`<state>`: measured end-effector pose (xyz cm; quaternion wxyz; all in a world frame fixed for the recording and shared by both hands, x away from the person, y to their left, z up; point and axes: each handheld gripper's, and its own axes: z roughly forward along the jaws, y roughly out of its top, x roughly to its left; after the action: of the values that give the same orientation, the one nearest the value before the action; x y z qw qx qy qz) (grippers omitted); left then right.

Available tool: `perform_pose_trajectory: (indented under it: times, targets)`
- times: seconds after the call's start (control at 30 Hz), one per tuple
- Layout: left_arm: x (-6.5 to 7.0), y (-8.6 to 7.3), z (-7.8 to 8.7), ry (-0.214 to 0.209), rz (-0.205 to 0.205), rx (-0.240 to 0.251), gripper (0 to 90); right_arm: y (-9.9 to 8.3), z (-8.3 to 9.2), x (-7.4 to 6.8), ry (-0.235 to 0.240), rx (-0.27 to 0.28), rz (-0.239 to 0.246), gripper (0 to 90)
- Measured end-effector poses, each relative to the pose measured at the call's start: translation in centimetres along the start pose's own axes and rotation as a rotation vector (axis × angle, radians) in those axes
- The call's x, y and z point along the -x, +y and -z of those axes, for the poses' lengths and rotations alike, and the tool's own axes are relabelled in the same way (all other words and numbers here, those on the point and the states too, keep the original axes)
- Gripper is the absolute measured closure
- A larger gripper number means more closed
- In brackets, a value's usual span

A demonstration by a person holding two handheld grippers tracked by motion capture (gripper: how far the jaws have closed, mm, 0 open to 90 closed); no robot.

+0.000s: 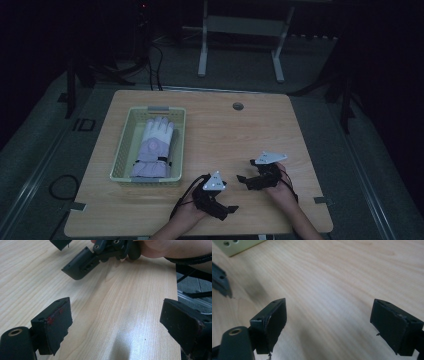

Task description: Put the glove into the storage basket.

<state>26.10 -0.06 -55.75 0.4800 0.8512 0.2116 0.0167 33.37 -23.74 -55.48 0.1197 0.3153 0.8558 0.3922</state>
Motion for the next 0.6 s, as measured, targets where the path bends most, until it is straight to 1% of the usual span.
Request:
perform_pose_trajectory:
  times: [0.03, 0.13, 0.17, 0.2, 0.3, 0.37, 0.4, 0.47, 0.53, 0.6]
  targets:
    - [0.0, -0.1, -0.1, -0.003, -0.002, 0.001, 10.8, -0.2, 0.1, 0.0, -0.01, -0.002, 0.006, 13.7]
    - [0.1, -0.2, -0.2, -0.005, -0.002, -0.002, 10.8, -0.6, 0.3, -0.1, -0.006, 0.005, 0.006, 13.7]
    - [0.2, -0.4, -0.6, -0.019, -0.003, 0.004, 10.8, -0.9, 0.5, -0.1, -0.01, 0.004, 0.014, 13.5]
    - [0.3, -0.5, -0.7, -0.02, -0.008, 0.001, 10.8, -1.0, 0.6, -0.2, -0.011, 0.005, 0.016, 13.5]
    - [0.6, -0.7, -0.9, -0.01, -0.029, -0.012, 10.8, -1.5, 1.0, -0.1, -0.022, 0.007, 0.018, 13.0]
    - [0.8, -0.8, -0.9, 0.01, -0.051, -0.002, 10.8, -1.8, 1.3, 0.0, -0.027, 0.016, 0.019, 12.9]
    - [0.9, -0.8, -0.9, 0.016, -0.055, 0.001, 10.8, -2.0, 1.4, 0.0, -0.031, 0.019, 0.02, 12.8]
    - [0.9, -0.8, -0.9, 0.019, -0.057, -0.004, 10.7, -2.3, 1.6, -0.1, -0.032, 0.031, 0.026, 12.6]
    - [0.9, -0.9, -1.0, 0.026, -0.058, -0.011, 10.7, -2.5, 1.7, -0.1, -0.041, 0.03, 0.031, 12.6]
    - [1.0, -0.9, -1.1, 0.017, -0.058, -0.018, 10.1, -2.7, 2.0, -0.1, -0.04, 0.05, 0.028, 12.5]
